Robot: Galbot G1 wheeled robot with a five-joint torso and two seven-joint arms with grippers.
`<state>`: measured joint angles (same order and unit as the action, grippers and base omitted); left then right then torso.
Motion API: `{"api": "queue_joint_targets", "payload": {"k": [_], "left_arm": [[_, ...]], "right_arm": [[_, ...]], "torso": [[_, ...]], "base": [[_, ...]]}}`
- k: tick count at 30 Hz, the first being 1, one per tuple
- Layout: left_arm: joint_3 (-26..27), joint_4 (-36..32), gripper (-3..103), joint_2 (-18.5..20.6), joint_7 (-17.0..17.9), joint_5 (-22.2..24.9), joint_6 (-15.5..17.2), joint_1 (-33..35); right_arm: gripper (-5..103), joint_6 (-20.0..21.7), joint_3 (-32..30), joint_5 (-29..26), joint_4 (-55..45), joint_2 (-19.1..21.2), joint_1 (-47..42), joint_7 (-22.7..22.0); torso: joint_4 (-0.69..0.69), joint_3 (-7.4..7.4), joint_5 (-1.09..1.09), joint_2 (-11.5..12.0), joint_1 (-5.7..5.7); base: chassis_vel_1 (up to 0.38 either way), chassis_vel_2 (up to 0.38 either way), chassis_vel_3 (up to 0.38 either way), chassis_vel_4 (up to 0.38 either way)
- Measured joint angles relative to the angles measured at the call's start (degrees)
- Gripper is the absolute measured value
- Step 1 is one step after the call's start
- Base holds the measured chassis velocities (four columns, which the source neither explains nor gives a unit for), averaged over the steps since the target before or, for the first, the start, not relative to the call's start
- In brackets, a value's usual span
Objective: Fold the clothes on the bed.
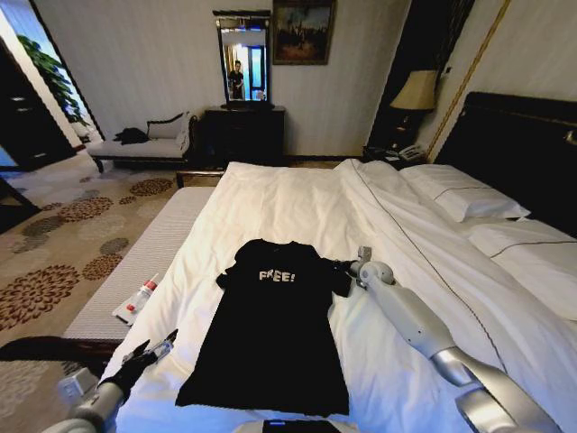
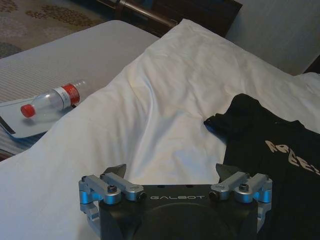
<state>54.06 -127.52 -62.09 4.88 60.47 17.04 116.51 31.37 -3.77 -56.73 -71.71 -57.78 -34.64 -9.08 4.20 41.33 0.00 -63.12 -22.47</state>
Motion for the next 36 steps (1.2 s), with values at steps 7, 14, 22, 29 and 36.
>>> {"api": "queue_joint_targets", "payload": {"k": [7, 14, 22, 29, 36], "left_arm": [[-0.22, -0.08, 100, 0.32, 0.22, 0.18, -0.01, -0.42], [0.52, -0.86, 100, 1.08, 0.33, 0.87, -0.03, -0.26], [1.0, -1.18, 100, 0.85, 0.3, 1.01, -0.03, 0.34], [-0.02, -1.25, 100, 0.74, 0.32, 0.51, 0.02, -0.2], [-0.43, -1.76, 100, 0.65, 0.43, -0.04, 0.13, -0.21]], "right_arm": [[0, -1.39, -2.05, -0.12, -1.37, 0.21, -1.14, -1.03], [0, -1.76, -2.34, 0.92, -1.35, -0.03, -1.91, -0.64], [11, -1.5, -4.52, -0.07, -3.83, 0.38, -4.03, -0.43], [37, -0.8, -9.81, -6.57, -6.45, 1.86, -7.16, -1.96], [61, 0.79, -10.65, -9.66, -5.31, 1.58, -8.77, -2.23]], "torso": [[0.0, 0.0, 0.0, 0.0, 0.0], [0.0, 0.0, 0.0, 0.0, 0.0], [0.0, 0.0, 0.0, 0.0, 0.0], [0.02, 0.0, -0.01, 0.0, 0.0], [0.02, 0.0, 0.0, 0.0, 0.0]], "base": [[0.0, 0.0, 0.0, 0.0], [0.0, 0.0, 0.0, 0.0], [0.0, 0.0, 0.0, 0.0], [0.0, 0.0, 0.0, 0.0], [0.0, 0.0, 0.0, 0.0]]}}
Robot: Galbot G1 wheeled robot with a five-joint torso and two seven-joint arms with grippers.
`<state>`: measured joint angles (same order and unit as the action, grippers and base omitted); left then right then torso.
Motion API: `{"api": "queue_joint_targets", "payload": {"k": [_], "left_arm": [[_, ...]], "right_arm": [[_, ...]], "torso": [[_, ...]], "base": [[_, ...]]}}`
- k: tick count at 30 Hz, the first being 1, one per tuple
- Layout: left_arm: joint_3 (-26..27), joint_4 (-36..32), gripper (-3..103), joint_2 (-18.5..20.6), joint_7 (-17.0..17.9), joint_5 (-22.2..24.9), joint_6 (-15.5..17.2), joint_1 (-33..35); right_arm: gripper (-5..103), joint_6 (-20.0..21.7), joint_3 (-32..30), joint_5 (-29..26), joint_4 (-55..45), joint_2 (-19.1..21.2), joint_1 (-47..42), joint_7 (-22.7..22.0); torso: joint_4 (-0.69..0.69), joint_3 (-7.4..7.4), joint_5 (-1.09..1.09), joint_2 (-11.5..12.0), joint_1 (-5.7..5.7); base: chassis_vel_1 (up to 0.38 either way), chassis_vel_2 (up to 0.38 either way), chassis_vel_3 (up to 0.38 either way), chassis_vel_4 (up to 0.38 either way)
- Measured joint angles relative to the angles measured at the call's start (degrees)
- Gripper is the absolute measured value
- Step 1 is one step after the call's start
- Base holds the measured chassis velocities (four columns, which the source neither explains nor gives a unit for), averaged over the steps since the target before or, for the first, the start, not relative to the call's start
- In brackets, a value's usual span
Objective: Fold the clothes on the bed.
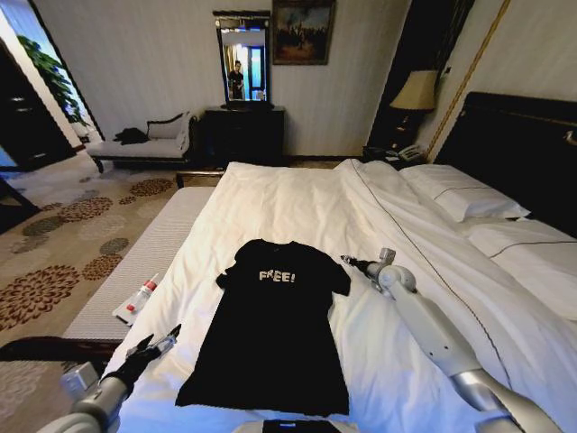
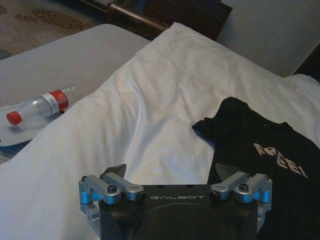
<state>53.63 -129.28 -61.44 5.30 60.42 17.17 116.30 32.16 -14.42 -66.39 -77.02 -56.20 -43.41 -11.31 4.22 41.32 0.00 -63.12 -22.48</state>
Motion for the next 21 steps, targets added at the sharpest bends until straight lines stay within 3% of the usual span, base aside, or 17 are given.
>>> {"api": "queue_joint_targets", "payload": {"k": [2, 3, 6, 10, 12, 15, 21], "left_arm": [[0.09, -0.29, 100, -0.07, 0.02, -0.16, 0.02, 0.31], [0.09, -0.29, 100, -0.07, 0.02, -0.16, 0.02, 0.31], [0.62, -0.53, 100, -0.13, 0.04, -0.12, 0.03, 0.7], [0.61, -0.5, 100, -0.31, 0.05, -0.09, 0.03, 0.63], [0.48, -0.47, 100, -0.41, 0.05, -0.12, 0.03, 0.53], [-0.03, -0.18, 100, -0.64, 0.06, -0.34, 0.03, 0.28], [-0.15, 0.21, 100, -0.74, 0.05, -0.44, 0.03, 0.22]], "right_arm": [[71, -0.02, 0.27, 1.23, 1.4, -0.71, -0.01, 0.69], [71, -0.02, 0.27, 1.23, 1.4, -0.71, -0.01, 0.69], [89, -0.5, 0.79, 3.7, 2.96, -1.33, 0.08, 1.76], [79, -0.59, 1.01, 3.83, 3.17, -1.44, 0.25, 1.72], [79, -0.62, 1.08, 3.78, 3.18, -1.41, 0.28, 1.7], [62, -0.62, 1.17, 3.54, 2.93, -1.29, 0.05, 1.63], [46, -0.5, 1.15, 3.55, 1.19, -1.31, -1.39, 1.42]], "torso": [[-0.04, 0.0, 0.0, 0.0, 0.0], [-0.04, 0.0, 0.0, 0.0, 0.0], [-0.01, 0.0, 0.01, 0.0, 0.0], [-0.02, 0.0, 0.0, 0.0, 0.0], [-0.02, 0.0, -0.01, 0.0, 0.0], [-0.02, 0.0, -0.01, 0.0, 0.0], [-0.02, 0.0, 0.0, 0.0, 0.0]], "base": [[0.0, 0.0, 0.0, 0.0], [0.0, 0.0, 0.0, 0.0], [0.0, 0.0, 0.0, 0.0], [0.0, 0.0, 0.0, 0.0], [0.0, 0.0, 0.0, 0.0], [0.0, 0.0, 0.0, 0.0], [0.0, 0.0, 0.0, 0.0]]}}
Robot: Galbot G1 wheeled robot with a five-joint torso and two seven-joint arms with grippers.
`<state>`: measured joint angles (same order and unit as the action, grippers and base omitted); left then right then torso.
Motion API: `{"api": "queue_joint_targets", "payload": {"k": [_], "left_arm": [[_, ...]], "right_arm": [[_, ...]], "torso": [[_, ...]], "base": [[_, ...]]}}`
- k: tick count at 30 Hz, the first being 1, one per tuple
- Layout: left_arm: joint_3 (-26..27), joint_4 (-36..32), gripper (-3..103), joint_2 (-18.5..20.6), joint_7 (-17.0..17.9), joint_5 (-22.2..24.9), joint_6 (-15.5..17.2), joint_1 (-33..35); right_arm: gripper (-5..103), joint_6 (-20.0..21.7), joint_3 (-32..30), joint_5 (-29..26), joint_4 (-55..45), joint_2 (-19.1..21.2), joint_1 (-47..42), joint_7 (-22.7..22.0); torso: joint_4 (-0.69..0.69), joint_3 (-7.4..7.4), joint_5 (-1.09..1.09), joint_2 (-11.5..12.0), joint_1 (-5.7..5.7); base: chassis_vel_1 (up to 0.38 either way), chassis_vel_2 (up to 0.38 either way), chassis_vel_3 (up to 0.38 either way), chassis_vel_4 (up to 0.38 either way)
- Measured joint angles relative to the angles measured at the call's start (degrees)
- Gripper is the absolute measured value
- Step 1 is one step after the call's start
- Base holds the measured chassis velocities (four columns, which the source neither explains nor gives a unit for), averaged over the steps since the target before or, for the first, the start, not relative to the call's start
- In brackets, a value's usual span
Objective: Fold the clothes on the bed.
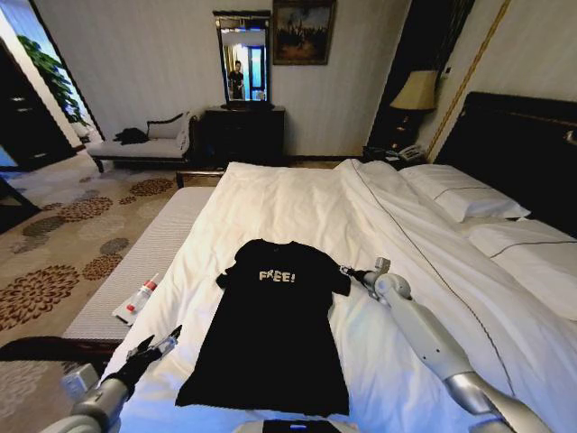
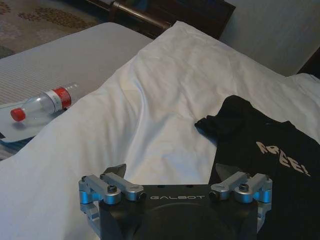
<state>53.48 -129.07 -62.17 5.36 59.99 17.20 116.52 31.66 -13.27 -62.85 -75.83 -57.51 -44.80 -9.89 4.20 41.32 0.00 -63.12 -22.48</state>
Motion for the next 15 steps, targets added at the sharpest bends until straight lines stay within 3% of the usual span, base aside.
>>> {"api": "queue_joint_targets", "payload": {"k": [10, 15], "left_arm": [[0.02, 0.67, 100, -0.01, -0.23, 0.39, -0.08, -0.09], [0.14, 0.71, 100, 0.14, -0.26, 0.83, -0.08, -0.14]], "right_arm": [[4, -0.49, 0.14, 1.03, -0.46, -0.28, -0.31, -0.51], [2, -1.09, 0.33, 1.81, -0.69, -0.28, -0.53, -0.37]], "torso": [[-0.01, 0.0, 0.0, 0.0, 0.0], [0.0, 0.0, 0.01, 0.0, 0.0]], "base": [[0.0, 0.0, 0.0, 0.0], [0.0, 0.0, 0.0, 0.0]]}}
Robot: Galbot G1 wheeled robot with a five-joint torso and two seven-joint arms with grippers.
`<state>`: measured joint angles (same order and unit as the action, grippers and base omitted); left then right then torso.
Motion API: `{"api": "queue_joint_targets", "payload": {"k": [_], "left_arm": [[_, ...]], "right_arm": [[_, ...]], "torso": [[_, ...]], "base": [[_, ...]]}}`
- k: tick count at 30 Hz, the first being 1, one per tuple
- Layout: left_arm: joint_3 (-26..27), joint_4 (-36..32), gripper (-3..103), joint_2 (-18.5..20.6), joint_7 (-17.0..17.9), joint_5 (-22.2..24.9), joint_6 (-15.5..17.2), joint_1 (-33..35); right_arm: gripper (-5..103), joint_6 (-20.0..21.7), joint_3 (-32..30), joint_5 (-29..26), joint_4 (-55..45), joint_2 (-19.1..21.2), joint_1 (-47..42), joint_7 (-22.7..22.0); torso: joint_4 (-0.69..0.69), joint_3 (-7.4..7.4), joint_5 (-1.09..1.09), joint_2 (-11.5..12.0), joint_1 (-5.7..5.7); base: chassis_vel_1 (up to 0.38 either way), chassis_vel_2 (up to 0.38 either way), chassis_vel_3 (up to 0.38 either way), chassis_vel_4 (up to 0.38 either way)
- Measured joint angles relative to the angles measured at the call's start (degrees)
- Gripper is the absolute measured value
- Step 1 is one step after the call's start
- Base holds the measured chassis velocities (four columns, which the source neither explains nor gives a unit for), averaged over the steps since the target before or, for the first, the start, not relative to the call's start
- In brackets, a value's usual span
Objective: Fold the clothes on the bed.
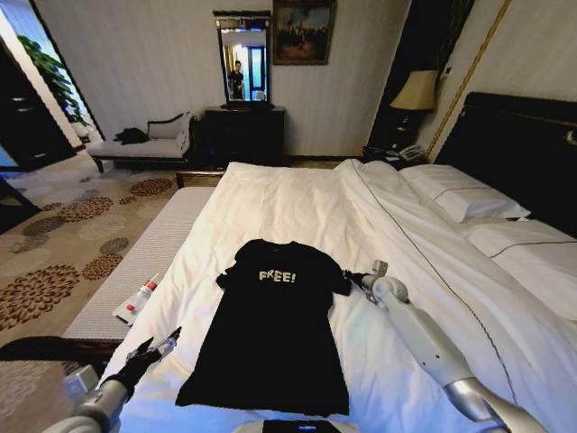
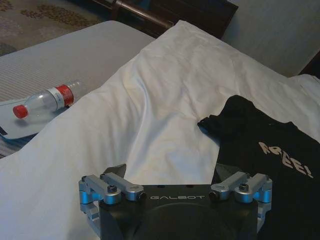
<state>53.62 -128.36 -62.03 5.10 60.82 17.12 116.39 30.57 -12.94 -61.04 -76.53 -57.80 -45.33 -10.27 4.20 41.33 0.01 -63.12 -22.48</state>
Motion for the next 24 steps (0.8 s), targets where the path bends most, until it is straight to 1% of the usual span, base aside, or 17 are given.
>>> {"api": "queue_joint_targets", "payload": {"k": [5, 8, 12, 13, 18, 19, 22, 24], "left_arm": [[0.12, -0.01, 100, 0.0, -0.07, 0.11, -0.02, 0.08], [0.23, -0.01, 100, -0.01, -0.15, 0.14, -0.06, 0.19], [0.54, -0.01, 100, 0.0, -0.29, 0.42, -0.08, 0.35], [0.54, -0.01, 100, 0.0, -0.29, 0.42, -0.08, 0.35], [1.56, -0.09, 100, 0.02, -1.25, 0.71, -0.18, 1.3], [1.56, -0.09, 100, 0.02, -1.25, 0.71, -0.18, 1.3], [2.49, 0.23, 100, 0.0, -1.64, 1.27, -0.47, 1.93], [2.75, 0.31, 100, 0.0, -1.77, 1.4, -0.59, 2.13]], "right_arm": [[2, -0.53, 0.12, 1.04, -0.74, 0.22, -0.26, 0.13], [2, -1.23, 0.17, 2.36, -1.55, 0.4, -0.73, 0.31], [2, -2.87, 0.93, 5.61, -4.12, 0.58, -2.08, 1.07], [2, -2.87, 0.93, 5.61, -4.12, 0.58, -2.08, 1.07], [2, -5.41, 3.75, 9.28, -6.94, 0.47, -1.38, 1.79], [2, -5.41, 3.75, 9.28, -6.94, 0.47, -1.38, 1.79], [2, -6.73, 6.43, 12.66, -7.76, 0.6, 0.45, 2.76], [2, -6.94, 7.37, 13.39, -7.88, 0.6, 1.04, 2.89]], "torso": [[0.0, 0.0, -0.01, 0.0, 0.0], [0.0, 0.0, -0.01, 0.0, 0.0], [0.02, 0.0, -0.01, 0.0, 0.0], [0.02, 0.0, -0.01, 0.0, 0.0], [0.0, 0.0, -0.01, 0.0, 0.0], [0.0, 0.0, -0.01, 0.0, 0.0], [0.0, 0.0, -0.02, 0.0, 0.0], [0.0, 0.0, -0.01, 0.0, 0.0]], "base": [[0.0, 0.0, 0.0, 0.0], [0.0, 0.0, 0.0, 0.0], [0.0, 0.0, 0.0, 0.0], [0.0, 0.0, 0.0, 0.0], [0.0, 0.0, 0.0, 0.0], [0.0, 0.0, 0.0, 0.0], [0.0, 0.0, 0.0, 0.0], [0.0, 0.0, 0.0, 0.0]]}}
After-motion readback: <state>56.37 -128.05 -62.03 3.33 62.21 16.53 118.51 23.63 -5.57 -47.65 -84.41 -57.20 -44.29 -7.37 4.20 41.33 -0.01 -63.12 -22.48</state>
